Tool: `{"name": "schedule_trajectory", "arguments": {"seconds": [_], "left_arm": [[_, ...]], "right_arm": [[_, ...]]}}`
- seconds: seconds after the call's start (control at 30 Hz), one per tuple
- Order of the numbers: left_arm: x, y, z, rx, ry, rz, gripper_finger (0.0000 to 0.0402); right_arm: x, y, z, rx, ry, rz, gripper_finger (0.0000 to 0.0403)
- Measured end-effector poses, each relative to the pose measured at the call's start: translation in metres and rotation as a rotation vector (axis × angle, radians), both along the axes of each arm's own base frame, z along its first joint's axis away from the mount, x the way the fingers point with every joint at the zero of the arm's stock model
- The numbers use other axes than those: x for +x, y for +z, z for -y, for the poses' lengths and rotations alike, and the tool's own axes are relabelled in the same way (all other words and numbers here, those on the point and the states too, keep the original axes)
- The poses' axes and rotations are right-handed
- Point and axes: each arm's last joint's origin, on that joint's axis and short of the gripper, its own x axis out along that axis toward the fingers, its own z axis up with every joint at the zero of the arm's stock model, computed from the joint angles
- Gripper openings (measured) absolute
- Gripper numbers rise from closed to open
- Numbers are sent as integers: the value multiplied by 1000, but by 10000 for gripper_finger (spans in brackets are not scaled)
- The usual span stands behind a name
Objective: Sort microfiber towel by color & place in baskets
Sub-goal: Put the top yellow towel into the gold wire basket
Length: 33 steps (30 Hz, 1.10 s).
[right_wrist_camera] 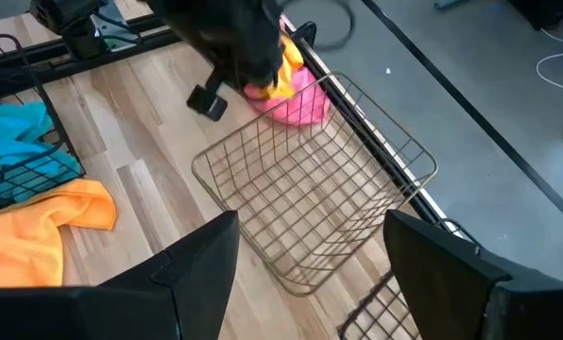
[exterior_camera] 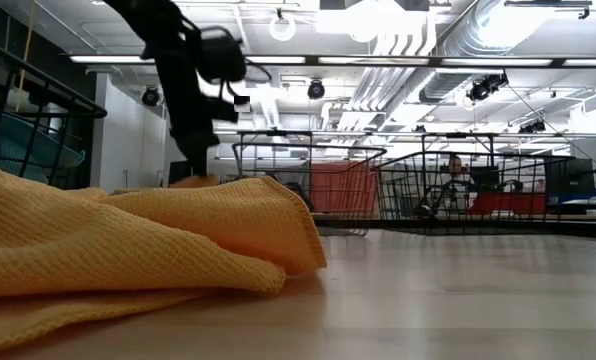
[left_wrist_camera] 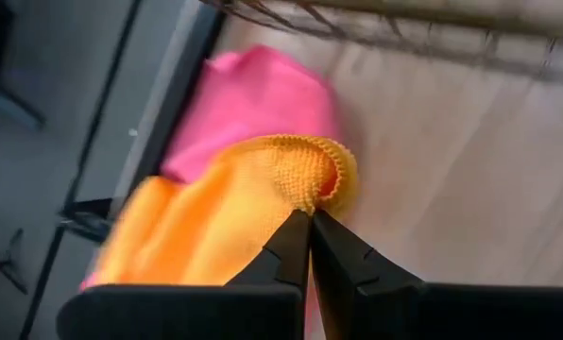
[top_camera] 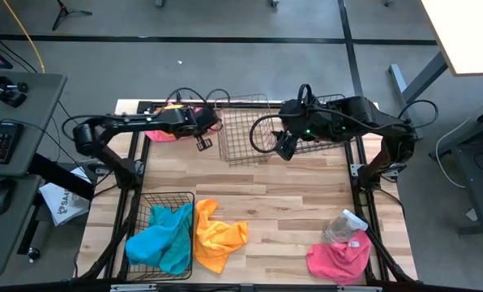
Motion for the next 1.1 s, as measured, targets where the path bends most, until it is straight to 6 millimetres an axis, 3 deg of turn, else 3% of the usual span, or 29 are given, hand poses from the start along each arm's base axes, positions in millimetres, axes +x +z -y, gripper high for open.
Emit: {"name": "schedule_trajectory", "arguments": {"seconds": [0.27, 0.5, 0.87, 1.0, 1.1], "left_arm": [[-22, 64, 8, 154, 9, 139, 0], [-45, 135, 14, 399, 38, 253, 0], [-55, 286, 27, 719, -112, 858, 0], [-49, 323, 28, 753, -196, 1083, 0], [-38, 337, 26, 696, -263, 1213, 0]], "right_arm": [[0, 0, 0, -16, 16, -8, 259], [0, 0, 0, -22, 22, -11, 259], [-18, 14, -6, -135, -16, 37, 259], [-26, 19, -5, -145, -29, 60, 259], [-30, 21, -4, -145, -29, 61, 259]]}}
